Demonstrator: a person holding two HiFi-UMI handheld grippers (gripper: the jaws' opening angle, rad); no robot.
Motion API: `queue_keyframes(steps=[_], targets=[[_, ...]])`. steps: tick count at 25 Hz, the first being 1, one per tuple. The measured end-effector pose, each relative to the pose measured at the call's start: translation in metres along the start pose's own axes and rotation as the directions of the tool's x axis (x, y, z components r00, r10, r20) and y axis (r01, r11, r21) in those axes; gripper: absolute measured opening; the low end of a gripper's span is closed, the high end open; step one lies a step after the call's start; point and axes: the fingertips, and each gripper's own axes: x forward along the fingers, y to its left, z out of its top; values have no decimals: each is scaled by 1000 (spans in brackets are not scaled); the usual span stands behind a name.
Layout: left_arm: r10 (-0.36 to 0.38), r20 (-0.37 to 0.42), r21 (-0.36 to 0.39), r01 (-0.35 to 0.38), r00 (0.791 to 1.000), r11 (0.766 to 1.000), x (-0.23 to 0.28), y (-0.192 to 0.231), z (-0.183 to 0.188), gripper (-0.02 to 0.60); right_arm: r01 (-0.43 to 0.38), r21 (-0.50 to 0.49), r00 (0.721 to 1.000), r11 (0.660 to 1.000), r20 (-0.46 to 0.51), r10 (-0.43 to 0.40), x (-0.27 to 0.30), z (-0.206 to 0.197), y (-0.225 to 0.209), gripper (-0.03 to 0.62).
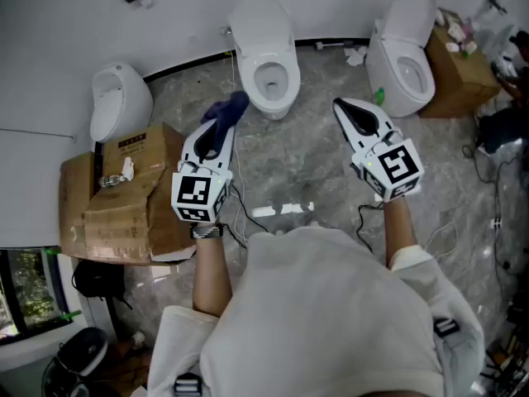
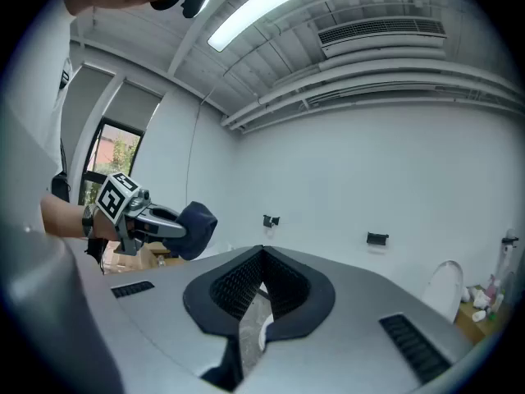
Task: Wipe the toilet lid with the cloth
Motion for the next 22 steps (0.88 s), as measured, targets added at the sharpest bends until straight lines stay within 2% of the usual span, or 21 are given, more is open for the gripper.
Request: queue_keyframes(steps=[8,15,22], targets=[[-19,-25,78,21,1000,997,18,-9,-1,78,-5,61,1000,998,4,5,6,-10,-10,29],[-33,-10,74,34,999,997,36,-18,9,78,-18,77,1000,997,21,16,5,-7,-24,30],[-10,-9,65,11,1000,998,56,-30,12,79,-44,66,999,997,25,43,2,-11,-47,31]])
